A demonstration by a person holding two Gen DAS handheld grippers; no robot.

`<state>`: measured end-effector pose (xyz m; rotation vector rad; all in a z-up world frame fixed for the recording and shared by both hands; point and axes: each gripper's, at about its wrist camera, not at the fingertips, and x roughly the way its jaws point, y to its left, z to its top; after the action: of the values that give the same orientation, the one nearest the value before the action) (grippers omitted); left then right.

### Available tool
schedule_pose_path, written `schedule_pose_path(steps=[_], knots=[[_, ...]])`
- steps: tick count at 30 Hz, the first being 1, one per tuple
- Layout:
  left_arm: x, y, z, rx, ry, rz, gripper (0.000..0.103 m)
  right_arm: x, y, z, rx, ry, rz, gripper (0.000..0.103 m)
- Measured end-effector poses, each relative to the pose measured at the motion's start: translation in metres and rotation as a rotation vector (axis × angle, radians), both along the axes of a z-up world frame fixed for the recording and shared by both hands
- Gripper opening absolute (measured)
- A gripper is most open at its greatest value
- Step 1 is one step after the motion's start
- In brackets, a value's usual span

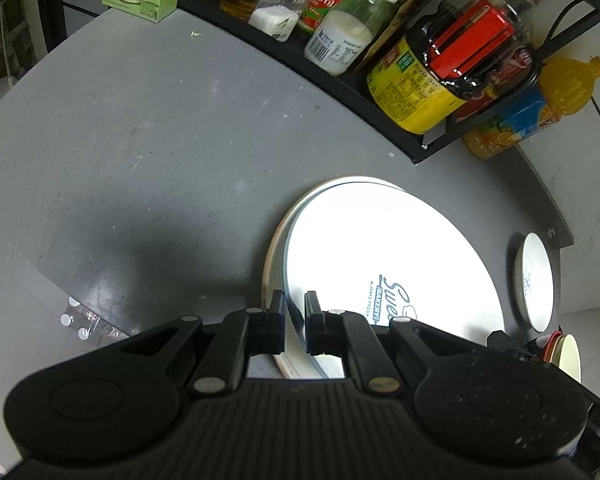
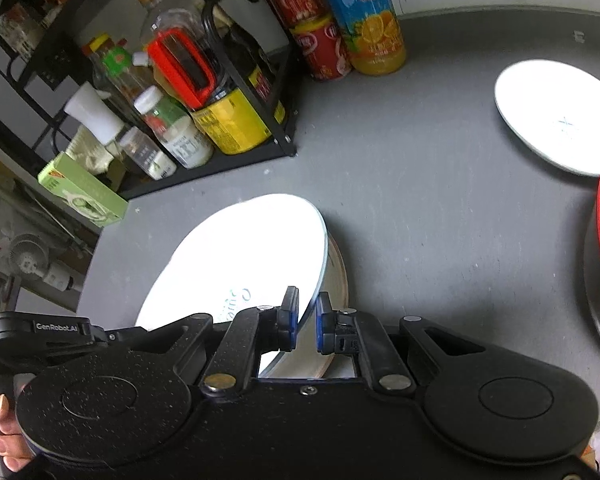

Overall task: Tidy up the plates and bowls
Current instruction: 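Lift the 'Sweet' plate with both tools and lower it onto the flower plate, then open both tools and release the 'Sweet' plate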

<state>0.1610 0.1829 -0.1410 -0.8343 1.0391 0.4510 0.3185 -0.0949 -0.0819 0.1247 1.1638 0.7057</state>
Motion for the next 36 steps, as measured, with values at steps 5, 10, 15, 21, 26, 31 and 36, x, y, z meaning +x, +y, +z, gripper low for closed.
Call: schedule_pose_path(steps=[5,10,15,21,26,31,36], knots=[[0.0,0.0,-0.006,0.005,0.014,-0.012,0.007,-0.005,0.003,-0.013,-0.045,0.017,0.001,0.008],[0.002,-0.001,-0.012,0.031,0.034,-0.026,0.007,-0.009,0.007,-0.023,-0.081,0.035,0.007,0.008],[0.004,0.0,-0.013,0.056,0.045,-0.031,0.007,-0.013,0.013,-0.026,-0.126,0.013,0.027,0.009],[0.006,0.0,-0.013,0.065,0.059,-0.043,0.008,-0.01,0.016,-0.025,-0.137,0.005,0.036,0.01],[0.009,0.0,-0.014,0.061,0.078,-0.046,0.011,-0.007,0.017,-0.023,-0.144,0.026,0.03,0.012],[0.011,0.002,-0.009,0.066,0.107,-0.039,0.015,-0.003,0.015,-0.009,-0.113,0.022,0.026,0.04],[0.012,0.003,0.004,0.093,0.098,-0.029,0.051,0.004,0.011,0.006,-0.14,-0.017,-0.001,0.065]])
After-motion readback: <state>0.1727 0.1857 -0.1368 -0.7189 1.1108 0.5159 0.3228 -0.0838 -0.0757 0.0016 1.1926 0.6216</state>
